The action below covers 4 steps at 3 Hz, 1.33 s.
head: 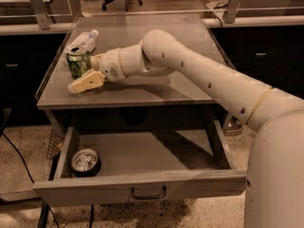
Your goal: Place green can into top drawer
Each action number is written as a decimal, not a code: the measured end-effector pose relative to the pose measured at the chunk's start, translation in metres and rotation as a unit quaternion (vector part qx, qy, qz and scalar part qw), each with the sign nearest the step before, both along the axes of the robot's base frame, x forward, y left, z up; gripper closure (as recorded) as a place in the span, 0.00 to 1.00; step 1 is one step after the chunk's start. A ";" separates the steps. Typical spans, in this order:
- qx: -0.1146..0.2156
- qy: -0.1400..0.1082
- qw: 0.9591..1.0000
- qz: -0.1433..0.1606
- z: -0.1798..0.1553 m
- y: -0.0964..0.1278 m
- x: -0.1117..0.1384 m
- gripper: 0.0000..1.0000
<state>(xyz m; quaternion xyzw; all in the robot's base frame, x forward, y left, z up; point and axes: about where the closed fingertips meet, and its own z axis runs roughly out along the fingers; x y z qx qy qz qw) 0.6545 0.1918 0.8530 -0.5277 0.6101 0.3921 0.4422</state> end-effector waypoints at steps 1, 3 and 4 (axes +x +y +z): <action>0.000 0.000 1.000 0.000 0.000 0.000 0.000 0.57; -0.018 -0.006 1.000 -0.008 0.003 -0.014 0.001 1.00; -0.045 -0.011 0.999 -0.020 0.008 -0.046 -0.005 1.00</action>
Offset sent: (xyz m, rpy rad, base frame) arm 0.0001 0.0000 0.0000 0.0004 0.0002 -0.0002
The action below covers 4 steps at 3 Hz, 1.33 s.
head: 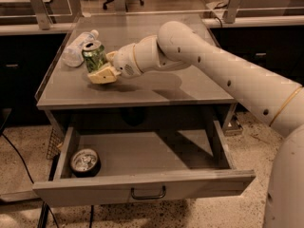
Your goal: Place green can into top drawer
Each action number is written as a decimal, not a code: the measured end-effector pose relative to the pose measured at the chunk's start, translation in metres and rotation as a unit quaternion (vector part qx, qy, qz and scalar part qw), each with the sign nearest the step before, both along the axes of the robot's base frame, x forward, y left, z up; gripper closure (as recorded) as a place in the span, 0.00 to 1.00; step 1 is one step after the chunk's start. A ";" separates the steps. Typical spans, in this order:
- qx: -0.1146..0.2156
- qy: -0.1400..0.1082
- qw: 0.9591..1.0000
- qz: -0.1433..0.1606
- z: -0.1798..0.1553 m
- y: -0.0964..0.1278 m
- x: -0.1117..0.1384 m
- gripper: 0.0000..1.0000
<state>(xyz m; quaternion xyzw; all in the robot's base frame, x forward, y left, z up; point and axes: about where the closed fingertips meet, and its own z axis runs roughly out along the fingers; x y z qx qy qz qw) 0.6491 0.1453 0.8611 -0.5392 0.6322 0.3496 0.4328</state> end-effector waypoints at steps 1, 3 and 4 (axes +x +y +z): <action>-0.019 0.002 1.000 -0.003 0.012 -0.042 -0.035 1.00; -0.041 0.041 0.998 -0.039 0.015 -0.123 -0.121 1.00; -0.037 0.046 0.998 -0.039 0.008 -0.123 -0.125 1.00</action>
Offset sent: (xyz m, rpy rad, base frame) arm -0.1100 -0.1175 0.0186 -0.0840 0.0395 -0.0256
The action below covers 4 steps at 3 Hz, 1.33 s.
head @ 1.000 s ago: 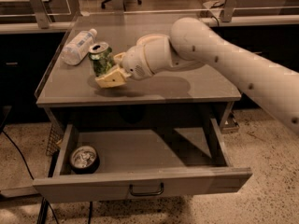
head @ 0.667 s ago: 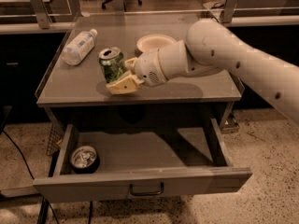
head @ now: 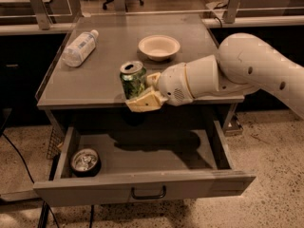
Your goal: Place green can into top drawer
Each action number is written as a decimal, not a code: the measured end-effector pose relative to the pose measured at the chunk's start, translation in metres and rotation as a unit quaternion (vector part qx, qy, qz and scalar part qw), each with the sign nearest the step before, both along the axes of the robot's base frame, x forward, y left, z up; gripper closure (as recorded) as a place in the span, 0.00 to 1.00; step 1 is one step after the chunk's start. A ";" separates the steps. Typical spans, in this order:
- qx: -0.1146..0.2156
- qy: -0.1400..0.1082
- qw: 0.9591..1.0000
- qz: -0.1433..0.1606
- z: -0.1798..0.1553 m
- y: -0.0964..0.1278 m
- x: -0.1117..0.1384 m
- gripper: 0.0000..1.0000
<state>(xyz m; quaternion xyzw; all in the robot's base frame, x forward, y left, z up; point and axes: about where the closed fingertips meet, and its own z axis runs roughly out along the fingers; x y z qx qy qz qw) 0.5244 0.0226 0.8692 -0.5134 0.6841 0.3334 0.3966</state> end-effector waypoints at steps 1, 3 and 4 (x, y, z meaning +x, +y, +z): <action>0.028 0.020 0.999 0.002 -0.019 0.005 -0.022 1.00; 0.098 0.062 0.993 -0.011 -0.044 0.013 -0.098 1.00; 0.103 0.047 0.993 -0.016 -0.072 0.036 -0.101 1.00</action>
Offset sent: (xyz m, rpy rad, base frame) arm -0.1049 0.0104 -0.0518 0.2265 0.1481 -0.0203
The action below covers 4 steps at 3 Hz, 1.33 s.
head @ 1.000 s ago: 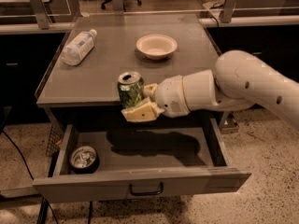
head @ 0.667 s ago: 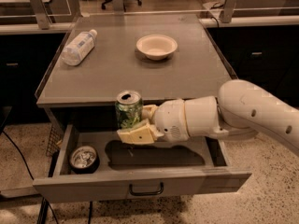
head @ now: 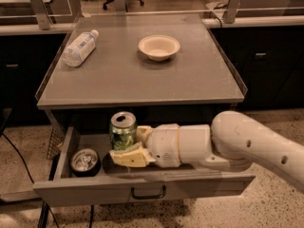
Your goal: Place green can into top drawer
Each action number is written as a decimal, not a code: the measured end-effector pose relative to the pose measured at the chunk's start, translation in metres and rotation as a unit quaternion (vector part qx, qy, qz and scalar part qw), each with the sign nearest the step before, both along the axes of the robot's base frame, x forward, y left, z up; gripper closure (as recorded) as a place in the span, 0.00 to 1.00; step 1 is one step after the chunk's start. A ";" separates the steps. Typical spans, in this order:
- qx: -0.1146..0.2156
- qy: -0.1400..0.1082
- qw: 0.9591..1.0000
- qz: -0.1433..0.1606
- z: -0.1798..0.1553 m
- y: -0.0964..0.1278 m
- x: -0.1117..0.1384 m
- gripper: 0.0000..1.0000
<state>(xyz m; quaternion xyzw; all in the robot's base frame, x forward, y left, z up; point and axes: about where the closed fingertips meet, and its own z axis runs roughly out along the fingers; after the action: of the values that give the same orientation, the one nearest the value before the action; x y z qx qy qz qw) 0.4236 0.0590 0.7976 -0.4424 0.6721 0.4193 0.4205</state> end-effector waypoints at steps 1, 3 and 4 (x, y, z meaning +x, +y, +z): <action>0.004 -0.019 1.000 -0.014 -0.015 0.014 0.011 1.00; -0.024 -0.041 0.999 -0.010 -0.023 0.010 0.016 1.00; -0.049 -0.061 0.997 -0.002 -0.032 0.005 0.024 1.00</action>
Offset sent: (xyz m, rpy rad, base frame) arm 0.0080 0.0126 -0.0133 0.0088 -0.0311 -0.0180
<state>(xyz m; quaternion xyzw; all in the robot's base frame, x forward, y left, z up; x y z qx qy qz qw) 0.4475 0.0635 0.7657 -0.4857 0.6662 0.3568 0.4393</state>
